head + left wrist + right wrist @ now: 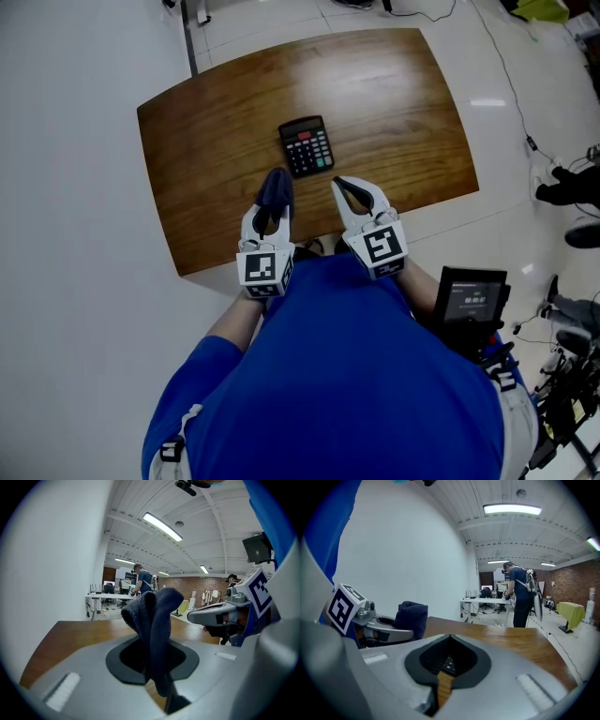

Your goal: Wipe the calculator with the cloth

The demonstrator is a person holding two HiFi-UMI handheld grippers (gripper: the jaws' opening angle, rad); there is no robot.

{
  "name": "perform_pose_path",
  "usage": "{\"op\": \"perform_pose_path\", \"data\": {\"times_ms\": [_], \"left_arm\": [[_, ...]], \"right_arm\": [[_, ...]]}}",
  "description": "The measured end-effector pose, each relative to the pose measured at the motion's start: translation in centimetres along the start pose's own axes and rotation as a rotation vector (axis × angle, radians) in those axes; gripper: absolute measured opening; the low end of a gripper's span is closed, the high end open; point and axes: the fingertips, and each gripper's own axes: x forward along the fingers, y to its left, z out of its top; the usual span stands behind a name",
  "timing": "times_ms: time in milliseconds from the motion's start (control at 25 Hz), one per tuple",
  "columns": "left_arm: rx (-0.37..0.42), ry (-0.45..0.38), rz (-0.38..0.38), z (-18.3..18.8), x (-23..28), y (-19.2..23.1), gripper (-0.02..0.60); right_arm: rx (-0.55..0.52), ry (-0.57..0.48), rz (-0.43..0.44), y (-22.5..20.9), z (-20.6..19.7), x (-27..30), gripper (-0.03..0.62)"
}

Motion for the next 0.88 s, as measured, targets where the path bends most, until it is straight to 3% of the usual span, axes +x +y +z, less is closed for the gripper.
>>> {"op": "perform_pose_path", "data": {"times_ms": [520,880], "left_arm": [[0.044,-0.003,0.014,-0.3,1.6,-0.2,0.061],[0.136,0.099,-0.001,-2.9,1.9,-2.7,0.062]], "right_arm": [[-0.074,0.032,-0.021,-1.5,-2.0,1.2,0.002],[-0.058,0.081,0.018,-0.4,-4.0,1.0,0.002]]}}
